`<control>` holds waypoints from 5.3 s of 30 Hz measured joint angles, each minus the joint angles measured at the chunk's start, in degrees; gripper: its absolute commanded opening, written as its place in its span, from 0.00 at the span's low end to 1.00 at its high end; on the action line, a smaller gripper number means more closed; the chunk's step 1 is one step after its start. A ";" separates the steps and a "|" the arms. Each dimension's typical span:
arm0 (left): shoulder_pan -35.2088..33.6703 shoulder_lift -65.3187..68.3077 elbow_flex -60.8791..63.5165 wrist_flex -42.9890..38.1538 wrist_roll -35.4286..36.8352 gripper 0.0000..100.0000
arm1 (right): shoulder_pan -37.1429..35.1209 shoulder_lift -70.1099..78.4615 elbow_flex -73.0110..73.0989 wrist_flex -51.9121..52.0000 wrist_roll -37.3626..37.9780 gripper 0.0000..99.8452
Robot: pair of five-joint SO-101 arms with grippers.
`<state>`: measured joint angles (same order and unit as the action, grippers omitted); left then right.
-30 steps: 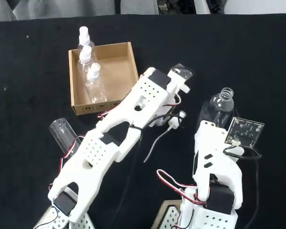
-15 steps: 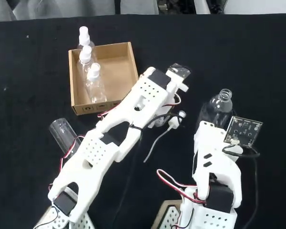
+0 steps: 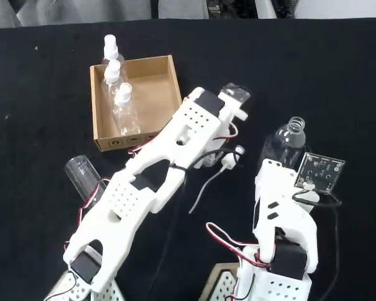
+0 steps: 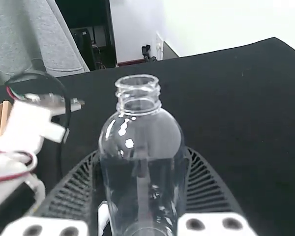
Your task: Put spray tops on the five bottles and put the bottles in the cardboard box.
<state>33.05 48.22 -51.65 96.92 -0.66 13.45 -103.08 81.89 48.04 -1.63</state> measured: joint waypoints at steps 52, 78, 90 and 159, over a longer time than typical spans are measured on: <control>-0.53 -37.89 33.23 -13.27 2.73 0.03 | 0.00 0.00 0.26 -0.70 0.00 0.08; -0.70 -71.21 68.57 -36.92 3.08 0.03 | -0.18 0.00 0.26 -0.70 0.00 0.08; -0.79 -80.18 72.88 -37.98 2.99 0.03 | -4.48 0.00 0.70 -0.70 0.00 0.08; -24.44 -122.02 98.99 -65.05 39.91 0.03 | -26.64 0.00 7.03 -2.11 7.91 0.08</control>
<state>8.62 -73.80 47.34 31.87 39.25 -13.19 -103.08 88.92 45.93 6.29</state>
